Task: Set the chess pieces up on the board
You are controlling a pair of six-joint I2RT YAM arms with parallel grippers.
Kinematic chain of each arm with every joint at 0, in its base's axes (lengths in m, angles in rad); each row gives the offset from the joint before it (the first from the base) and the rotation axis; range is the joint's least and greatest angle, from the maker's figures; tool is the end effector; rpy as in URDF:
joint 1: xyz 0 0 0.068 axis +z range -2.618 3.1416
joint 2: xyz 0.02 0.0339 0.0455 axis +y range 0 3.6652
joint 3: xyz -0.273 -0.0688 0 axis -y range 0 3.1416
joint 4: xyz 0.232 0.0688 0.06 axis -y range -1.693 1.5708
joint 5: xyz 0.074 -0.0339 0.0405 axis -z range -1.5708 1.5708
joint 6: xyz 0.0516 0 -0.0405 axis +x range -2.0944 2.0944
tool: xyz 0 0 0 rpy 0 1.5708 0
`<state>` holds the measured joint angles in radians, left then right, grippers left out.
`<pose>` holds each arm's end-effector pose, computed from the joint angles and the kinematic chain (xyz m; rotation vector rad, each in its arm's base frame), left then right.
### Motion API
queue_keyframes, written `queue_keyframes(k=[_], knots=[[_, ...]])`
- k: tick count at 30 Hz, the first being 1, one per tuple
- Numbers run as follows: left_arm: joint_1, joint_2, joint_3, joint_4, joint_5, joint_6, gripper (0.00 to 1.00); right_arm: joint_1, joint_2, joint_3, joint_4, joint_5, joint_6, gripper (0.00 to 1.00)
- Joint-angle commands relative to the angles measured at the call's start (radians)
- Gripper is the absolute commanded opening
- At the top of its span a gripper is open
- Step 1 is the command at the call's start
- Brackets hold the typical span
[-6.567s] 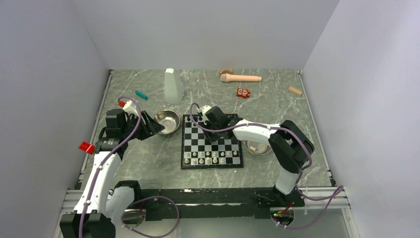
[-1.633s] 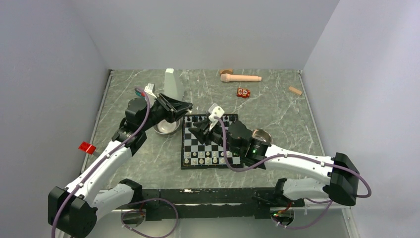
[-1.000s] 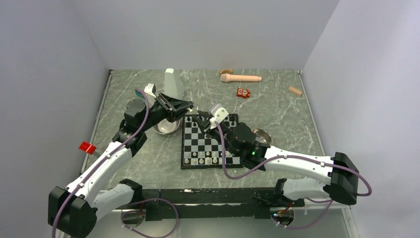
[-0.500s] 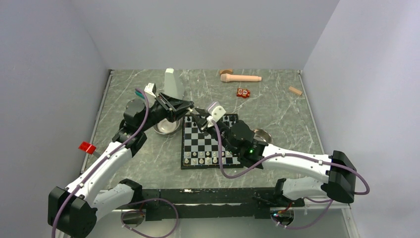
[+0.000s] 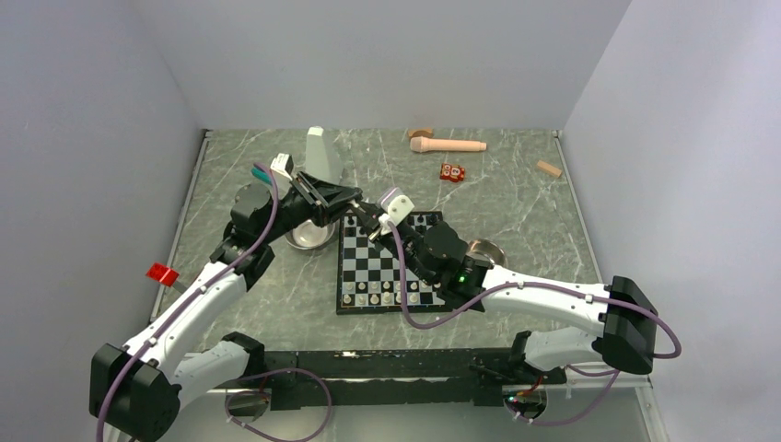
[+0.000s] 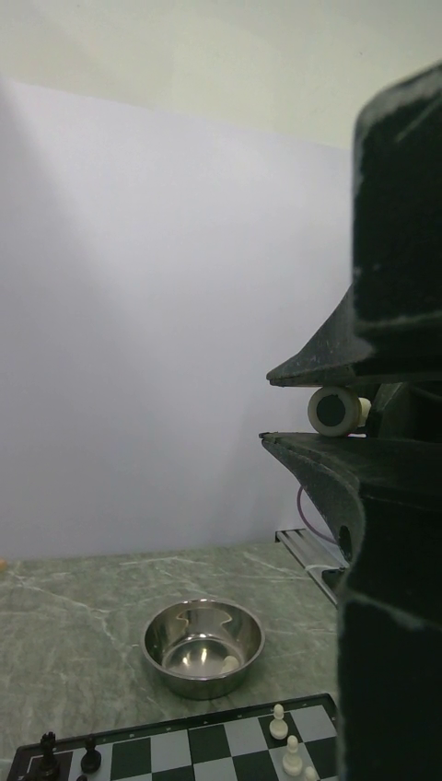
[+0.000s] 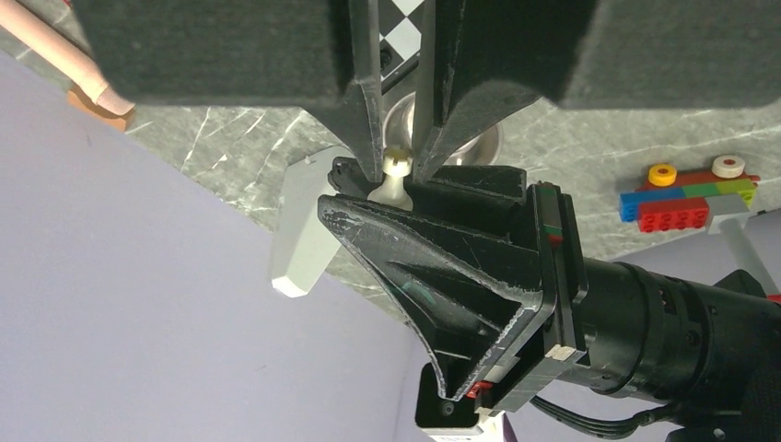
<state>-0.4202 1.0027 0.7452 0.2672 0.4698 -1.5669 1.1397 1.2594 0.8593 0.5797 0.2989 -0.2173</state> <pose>0.2030 -0.1163 0.3437 -0.6358 1.8191 -1.8295 0.1370 0.2614 0.3603 -0.6819 1.2480 0.5574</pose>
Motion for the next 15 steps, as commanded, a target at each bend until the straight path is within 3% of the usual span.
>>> queue_keyframes(k=[1,10,15], knots=[[-0.006,0.008,0.001,0.066,0.018,-0.024,0.0,0.005,-0.002,0.039,0.058,-0.012,0.002,0.18],[-0.01,0.019,0.0,0.081,0.022,-0.031,0.01,0.004,0.005,0.029,0.091,0.043,0.032,0.01],[-0.011,0.02,-0.002,0.087,0.023,-0.027,0.25,0.004,0.004,0.038,0.056,0.031,0.048,0.0]])
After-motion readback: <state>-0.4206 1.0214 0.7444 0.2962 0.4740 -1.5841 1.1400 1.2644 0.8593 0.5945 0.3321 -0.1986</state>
